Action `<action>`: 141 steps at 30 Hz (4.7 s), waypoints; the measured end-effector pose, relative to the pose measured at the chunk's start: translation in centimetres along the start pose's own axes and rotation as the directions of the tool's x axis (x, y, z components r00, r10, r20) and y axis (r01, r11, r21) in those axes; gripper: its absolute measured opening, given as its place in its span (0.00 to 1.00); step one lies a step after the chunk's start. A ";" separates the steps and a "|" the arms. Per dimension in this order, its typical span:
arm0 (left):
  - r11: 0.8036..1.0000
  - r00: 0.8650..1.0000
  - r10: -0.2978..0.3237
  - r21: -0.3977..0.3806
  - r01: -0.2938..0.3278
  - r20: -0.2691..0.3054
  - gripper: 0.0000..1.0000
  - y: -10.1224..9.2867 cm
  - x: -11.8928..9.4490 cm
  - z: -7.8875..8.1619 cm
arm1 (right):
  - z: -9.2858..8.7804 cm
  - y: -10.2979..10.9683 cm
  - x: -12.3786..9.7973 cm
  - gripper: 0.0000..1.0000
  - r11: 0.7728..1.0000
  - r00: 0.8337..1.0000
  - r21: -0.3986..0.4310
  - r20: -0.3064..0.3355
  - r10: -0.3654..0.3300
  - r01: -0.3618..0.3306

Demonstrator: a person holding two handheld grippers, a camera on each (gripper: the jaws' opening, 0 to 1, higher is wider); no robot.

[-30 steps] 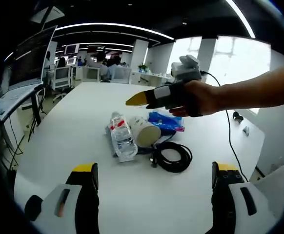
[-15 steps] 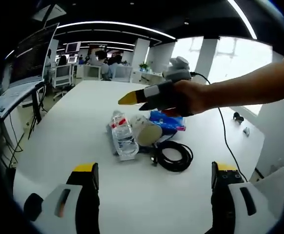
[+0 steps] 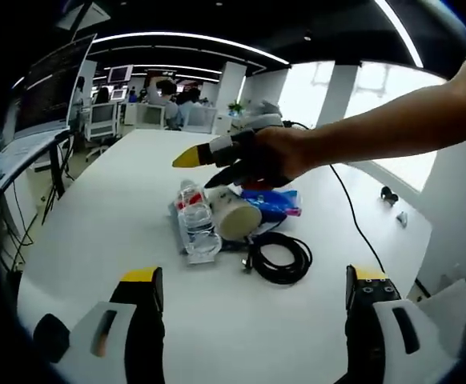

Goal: Arrange the tabletop items into an orderly group along one side of the table until the central work area is clear of visible clutter.

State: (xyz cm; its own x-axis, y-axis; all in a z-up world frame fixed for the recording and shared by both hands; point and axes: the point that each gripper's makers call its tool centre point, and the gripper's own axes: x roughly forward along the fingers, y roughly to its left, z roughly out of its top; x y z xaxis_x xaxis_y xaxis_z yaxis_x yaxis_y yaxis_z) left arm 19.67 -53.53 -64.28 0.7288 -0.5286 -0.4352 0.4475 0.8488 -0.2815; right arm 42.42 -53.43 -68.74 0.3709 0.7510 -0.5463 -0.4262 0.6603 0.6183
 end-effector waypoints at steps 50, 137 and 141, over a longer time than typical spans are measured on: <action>0.997 0.999 -0.025 -0.068 0.024 -0.020 0.89 0.3 1.0 -1.4 | -0.9 -1.4 2.9 0.25 0.984 0.991 0.175 -0.126 0.050 -0.027; 0.993 0.992 -0.119 -0.010 0.119 -0.035 0.67 1.2 6.7 0.0 | -7.5 11.6 -12.1 0.18 0.769 0.908 -0.603 0.170 0.383 -0.211; 0.987 0.986 -0.159 0.031 0.161 -0.053 0.61 0.4 6.8 -0.4 | -8.3 12.1 -12.6 0.18 0.744 0.899 -0.633 0.171 0.403 -0.213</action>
State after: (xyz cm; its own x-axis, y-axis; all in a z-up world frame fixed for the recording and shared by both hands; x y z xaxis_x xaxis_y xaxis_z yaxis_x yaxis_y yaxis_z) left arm 24.64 -56.77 -67.67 0.6202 -0.6565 -0.4294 0.5745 0.7529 -0.3211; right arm 25.74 -54.97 -59.10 0.3028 0.9419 -0.1454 -0.9186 0.3291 0.2190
